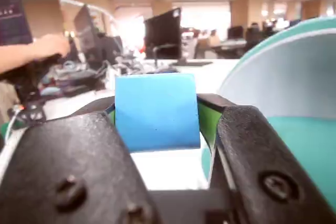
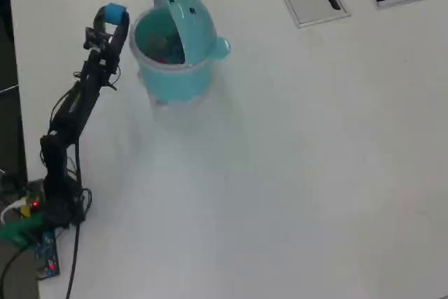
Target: Grasp RGB lego blocks and put them in the bin one by one.
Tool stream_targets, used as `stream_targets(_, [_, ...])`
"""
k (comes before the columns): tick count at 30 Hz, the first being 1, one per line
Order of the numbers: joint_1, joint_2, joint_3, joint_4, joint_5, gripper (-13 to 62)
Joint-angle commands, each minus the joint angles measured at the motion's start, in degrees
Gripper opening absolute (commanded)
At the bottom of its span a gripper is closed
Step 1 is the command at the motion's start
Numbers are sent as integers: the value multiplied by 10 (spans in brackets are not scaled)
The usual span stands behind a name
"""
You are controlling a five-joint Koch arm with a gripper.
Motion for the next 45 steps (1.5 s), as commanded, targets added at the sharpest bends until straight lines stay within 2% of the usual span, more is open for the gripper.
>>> stream_targets(1, [10, 10, -83, -50, 6, 56])
stream_targets(12, [92, -26, -105, -98, 13, 62])
stream_targets(18, [99, -27, -97, -113, 11, 117])
stream_targets(22, [113, -25, -94, -113, 7, 193])
stream_targets(30, [134, -11, -74, -113, -6, 272])
stream_targets(37, [134, 28, -16, -136, -6, 271])
stream_targets(45, [127, 133, 120, -135, -4, 271])
